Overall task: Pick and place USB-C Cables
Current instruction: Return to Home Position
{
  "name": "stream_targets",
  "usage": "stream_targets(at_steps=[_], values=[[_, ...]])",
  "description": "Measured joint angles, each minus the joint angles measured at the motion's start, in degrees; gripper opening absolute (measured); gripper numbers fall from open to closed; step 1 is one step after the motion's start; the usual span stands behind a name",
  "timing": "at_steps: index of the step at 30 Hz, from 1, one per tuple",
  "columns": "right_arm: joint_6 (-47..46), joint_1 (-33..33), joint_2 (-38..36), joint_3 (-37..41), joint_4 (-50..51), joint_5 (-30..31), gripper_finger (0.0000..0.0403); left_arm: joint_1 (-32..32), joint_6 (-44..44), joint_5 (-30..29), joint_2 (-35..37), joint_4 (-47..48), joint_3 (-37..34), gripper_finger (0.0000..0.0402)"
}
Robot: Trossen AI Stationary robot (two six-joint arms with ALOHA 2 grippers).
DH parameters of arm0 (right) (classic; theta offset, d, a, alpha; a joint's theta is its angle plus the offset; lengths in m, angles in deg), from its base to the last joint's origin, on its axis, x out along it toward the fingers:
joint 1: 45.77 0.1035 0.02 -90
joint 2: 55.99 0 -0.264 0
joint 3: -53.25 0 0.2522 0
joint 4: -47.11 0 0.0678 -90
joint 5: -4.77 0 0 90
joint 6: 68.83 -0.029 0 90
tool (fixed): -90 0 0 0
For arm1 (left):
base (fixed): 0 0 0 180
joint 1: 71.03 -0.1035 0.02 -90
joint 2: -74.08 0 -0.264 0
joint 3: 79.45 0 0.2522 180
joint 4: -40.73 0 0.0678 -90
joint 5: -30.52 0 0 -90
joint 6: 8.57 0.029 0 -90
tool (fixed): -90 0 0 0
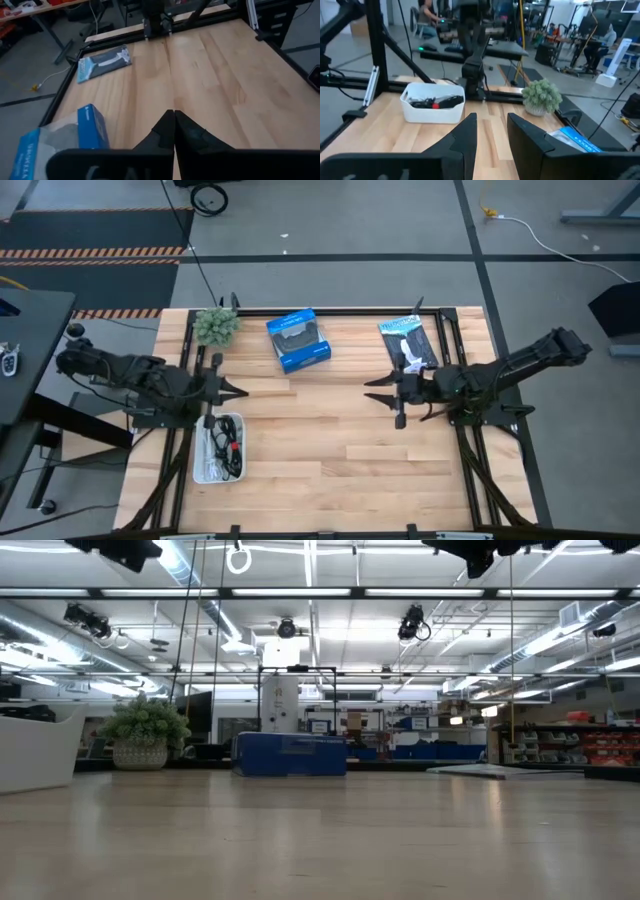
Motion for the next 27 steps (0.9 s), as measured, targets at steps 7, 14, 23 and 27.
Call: stream_targets(at_steps=[7, 14, 23, 27], values=[[0.19, -0.03, -4.29, 6.39, -6.98, -0.11, 0.0114, -0.15, 1.49, -0.02, 3.13, -10.99, -10.55, 0.0005], [-1.62, -0.61, -8.20, 12.46, -11.15, -0.33, 0.0114, -0.15, 0.78, -0.44, 10.21, -14.34, -16.62, 0.0004], [-4.84, -3.46, -12.12, 23.27, -22.78, -2.56, 0.0114, -0.15, -0.44, -2.13, 21.80, -19.54, -24.71, 0.0004], [-8.41, -4.99, -12.26, 29.95, -32.19, -3.43, 0.0114, -0.15, -0.49, -3.24, 26.13, -23.69, -29.45, 0.0004]])
